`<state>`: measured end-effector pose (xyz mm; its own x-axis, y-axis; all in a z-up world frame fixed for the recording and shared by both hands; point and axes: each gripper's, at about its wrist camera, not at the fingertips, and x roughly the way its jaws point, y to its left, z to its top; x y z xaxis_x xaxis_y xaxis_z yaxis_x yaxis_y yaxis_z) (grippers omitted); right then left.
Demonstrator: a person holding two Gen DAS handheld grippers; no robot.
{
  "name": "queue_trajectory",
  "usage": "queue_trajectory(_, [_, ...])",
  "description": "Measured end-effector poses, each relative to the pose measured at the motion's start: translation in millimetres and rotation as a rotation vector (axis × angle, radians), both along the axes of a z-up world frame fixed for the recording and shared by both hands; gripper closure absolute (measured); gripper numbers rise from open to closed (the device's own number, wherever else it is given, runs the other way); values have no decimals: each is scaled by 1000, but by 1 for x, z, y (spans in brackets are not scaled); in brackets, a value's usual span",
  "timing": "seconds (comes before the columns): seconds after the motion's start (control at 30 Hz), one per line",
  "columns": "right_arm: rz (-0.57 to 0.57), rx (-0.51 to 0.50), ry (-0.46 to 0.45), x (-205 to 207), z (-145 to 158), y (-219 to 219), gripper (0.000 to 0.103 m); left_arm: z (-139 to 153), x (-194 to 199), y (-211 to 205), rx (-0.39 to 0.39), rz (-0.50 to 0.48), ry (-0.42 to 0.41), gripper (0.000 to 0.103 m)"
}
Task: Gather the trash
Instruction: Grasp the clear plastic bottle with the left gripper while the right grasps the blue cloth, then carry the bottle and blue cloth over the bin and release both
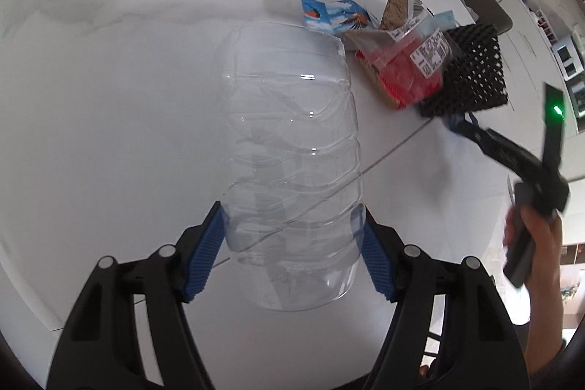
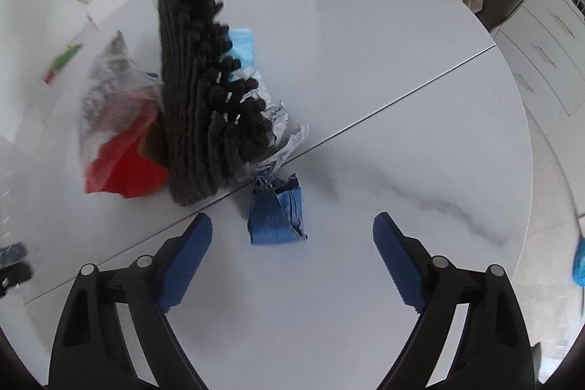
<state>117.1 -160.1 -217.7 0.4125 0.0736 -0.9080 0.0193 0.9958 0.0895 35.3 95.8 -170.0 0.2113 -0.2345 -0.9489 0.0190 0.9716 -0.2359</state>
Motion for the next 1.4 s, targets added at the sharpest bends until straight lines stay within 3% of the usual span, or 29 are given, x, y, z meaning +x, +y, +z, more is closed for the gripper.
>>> queue_trajectory(0.23, [-17, -70, 41, 7, -13, 16, 42, 2, -12, 3, 21, -53, -12, 36])
queue_trajectory(0.3, [-17, -70, 32, 7, -11, 19, 67, 4, -9, -1, 19, -68, -23, 36])
queue_trajectory(0.43, [-17, -70, 34, 6, -9, 23, 68, 9, -8, -13, 45, -118, -57, 36])
queue_trajectory(0.63, [-56, 26, -6, -26, 11, 7, 69, 23, -19, -34, 60, -236, -96, 36])
queue_trajectory(0.87, [-151, 75, -55, -149, 52, -23, 69, 43, -51, -92, 45, -468, -139, 36])
queue_trajectory(1.0, [-218, 69, -30, -218, 55, -44, 68, 45, -74, -134, -13, -604, -122, 36])
queue_trajectory(1.23, [-358, 75, 29, -295, 21, -94, 68, 44, -112, -201, -50, -779, -103, 36])
queue_trajectory(1.4, [-426, 130, 104, -318, -52, -114, 67, 37, -135, -235, -64, -872, -74, 36])
